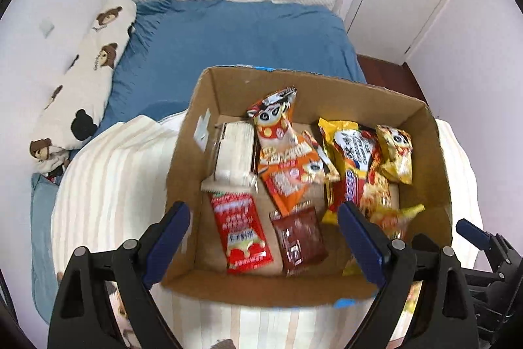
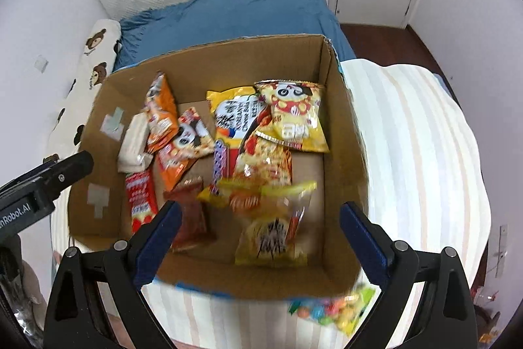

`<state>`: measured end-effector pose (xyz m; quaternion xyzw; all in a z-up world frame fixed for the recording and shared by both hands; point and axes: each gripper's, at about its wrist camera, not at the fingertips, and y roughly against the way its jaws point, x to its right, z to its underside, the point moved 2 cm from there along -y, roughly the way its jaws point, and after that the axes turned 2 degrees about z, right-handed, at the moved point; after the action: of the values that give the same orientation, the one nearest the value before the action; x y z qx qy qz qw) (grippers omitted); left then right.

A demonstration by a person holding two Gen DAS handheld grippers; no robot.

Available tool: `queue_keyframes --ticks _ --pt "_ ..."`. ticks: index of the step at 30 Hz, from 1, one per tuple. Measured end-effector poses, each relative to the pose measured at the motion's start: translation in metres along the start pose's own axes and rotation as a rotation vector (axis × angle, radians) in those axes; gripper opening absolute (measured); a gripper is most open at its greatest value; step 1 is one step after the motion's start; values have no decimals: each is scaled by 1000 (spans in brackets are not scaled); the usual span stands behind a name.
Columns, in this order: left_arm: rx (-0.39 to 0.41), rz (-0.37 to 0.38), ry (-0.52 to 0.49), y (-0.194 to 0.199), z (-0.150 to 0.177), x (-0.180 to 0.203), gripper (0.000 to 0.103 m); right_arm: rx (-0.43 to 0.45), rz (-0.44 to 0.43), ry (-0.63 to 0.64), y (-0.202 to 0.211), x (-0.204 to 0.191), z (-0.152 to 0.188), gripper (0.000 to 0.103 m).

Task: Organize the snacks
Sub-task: 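Carry both panda chip bags into the cardboard box and open both tools, then grasp the yellow egg yolk pastry with the left tool while the right tool grasps the oat biscuit packet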

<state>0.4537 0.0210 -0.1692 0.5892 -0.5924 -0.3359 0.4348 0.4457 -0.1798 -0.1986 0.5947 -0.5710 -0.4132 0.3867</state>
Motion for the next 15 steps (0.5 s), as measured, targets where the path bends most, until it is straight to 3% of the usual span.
queue_keyframes --ticks 10,15 --pt "105 -20 -22 66 58 8 92 127 -1 43 68 -9 50 99" --pt "134 -21 -19 97 86 13 92 134 -94 14 96 -5 80 99"
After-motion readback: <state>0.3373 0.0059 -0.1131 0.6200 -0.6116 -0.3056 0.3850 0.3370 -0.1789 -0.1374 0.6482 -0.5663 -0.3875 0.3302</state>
